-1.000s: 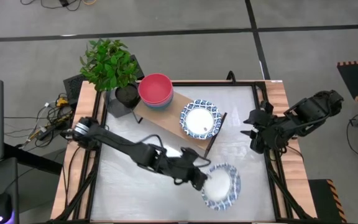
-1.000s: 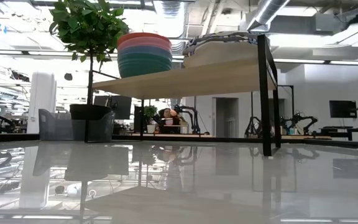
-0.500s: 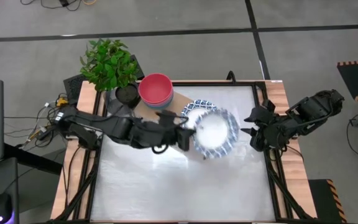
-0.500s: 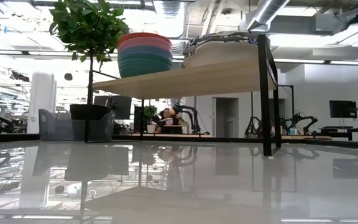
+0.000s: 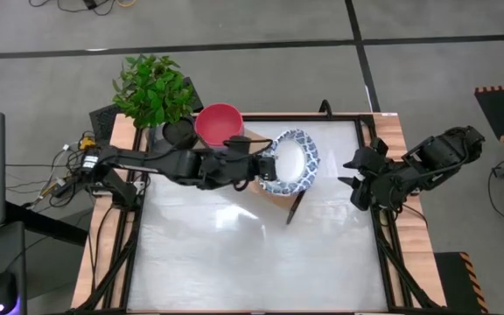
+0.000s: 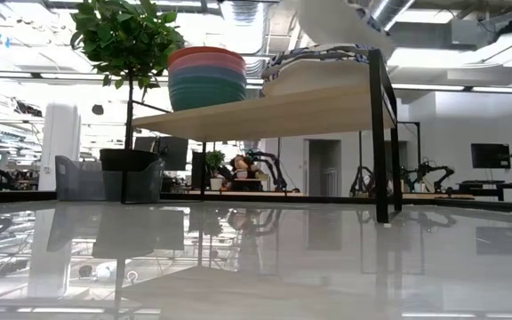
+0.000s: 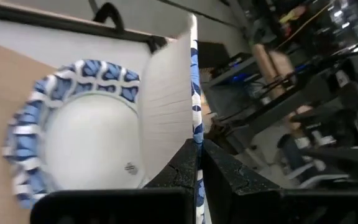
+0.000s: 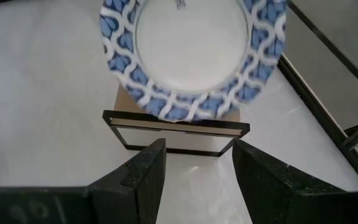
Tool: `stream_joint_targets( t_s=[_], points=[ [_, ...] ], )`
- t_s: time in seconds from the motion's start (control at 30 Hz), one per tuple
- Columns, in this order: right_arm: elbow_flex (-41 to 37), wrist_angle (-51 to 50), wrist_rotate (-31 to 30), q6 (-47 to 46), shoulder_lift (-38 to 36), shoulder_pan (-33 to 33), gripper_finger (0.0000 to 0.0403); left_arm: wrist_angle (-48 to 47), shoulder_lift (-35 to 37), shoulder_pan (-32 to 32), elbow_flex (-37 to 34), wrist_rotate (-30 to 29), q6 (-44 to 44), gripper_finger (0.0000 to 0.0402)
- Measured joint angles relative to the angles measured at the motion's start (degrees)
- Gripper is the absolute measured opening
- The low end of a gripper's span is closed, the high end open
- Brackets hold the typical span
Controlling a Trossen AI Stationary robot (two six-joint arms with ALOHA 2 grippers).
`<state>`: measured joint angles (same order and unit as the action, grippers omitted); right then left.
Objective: Place and stack bowls onto a shelf
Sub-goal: Stack the white patterned bowl on top of the other white patterned bowl on the shelf
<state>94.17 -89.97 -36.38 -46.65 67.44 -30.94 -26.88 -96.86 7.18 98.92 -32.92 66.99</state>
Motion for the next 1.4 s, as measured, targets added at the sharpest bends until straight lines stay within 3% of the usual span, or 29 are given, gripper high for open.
stream_joint_targets(
  t_s=[0.1,0.4,0.9,1.23,1.3,1.4],
  points=[
    [0.0,-0.02,0.0,-0.88,0.01,-0.02,0.021,7.59,0.15,-0.67,-4.21,0.72,0.08,0.0],
    [0.01,-0.01,0.13,-2.01,0.02,-0.02,0.021,9.7,0.68,-0.01,-9.41,-0.53,4.78,0.0],
    [0.02,0.02,0.26,-2.58,0.02,-0.02,0.021,11.55,2.26,4.57,-9.51,-8.72,7.16,0.0],
    [0.02,0.02,0.28,-2.54,0.04,-0.02,0.021,13.6,10.41,4.32,-10.08,-4.0,-4.27,0.0],
    [0.02,0.02,0.28,-2.54,0.04,-0.02,0.021,17.16,11.95,4.19,-13.47,-3.92,-3.87,0.0],
    [0.02,0.02,0.26,-2.54,0.04,-0.02,0.021,33.55,13.68,4.23,-23.31,-3.28,-3.17,0.0]
  ],
)
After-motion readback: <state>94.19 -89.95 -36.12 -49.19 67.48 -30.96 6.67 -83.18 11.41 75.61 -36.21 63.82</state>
